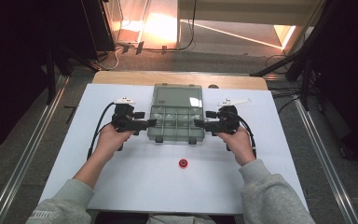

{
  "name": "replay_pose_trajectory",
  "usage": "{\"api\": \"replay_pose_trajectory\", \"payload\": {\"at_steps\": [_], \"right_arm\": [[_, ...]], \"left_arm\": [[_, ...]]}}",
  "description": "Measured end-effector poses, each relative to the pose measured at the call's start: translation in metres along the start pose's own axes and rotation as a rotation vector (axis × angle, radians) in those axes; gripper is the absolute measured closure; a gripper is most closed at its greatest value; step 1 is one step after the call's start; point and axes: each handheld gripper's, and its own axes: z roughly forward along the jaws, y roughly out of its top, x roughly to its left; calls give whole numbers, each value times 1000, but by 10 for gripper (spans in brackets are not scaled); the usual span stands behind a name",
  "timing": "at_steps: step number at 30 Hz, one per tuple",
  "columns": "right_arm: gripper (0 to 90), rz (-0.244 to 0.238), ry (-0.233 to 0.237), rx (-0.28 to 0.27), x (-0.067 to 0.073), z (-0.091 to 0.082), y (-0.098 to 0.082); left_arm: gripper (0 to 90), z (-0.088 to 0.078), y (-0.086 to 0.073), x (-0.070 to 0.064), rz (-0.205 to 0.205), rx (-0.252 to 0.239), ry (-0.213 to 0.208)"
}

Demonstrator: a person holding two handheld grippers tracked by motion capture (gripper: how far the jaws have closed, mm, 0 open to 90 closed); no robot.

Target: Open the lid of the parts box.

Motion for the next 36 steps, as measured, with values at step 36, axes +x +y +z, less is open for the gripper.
{"api": "replay_pose_trajectory", "payload": {"at_steps": [36], "right_arm": [[195,-45,43,33,33,-27,-30]], "left_arm": [[286,-29,-31,-24,88,25,-39]]}}
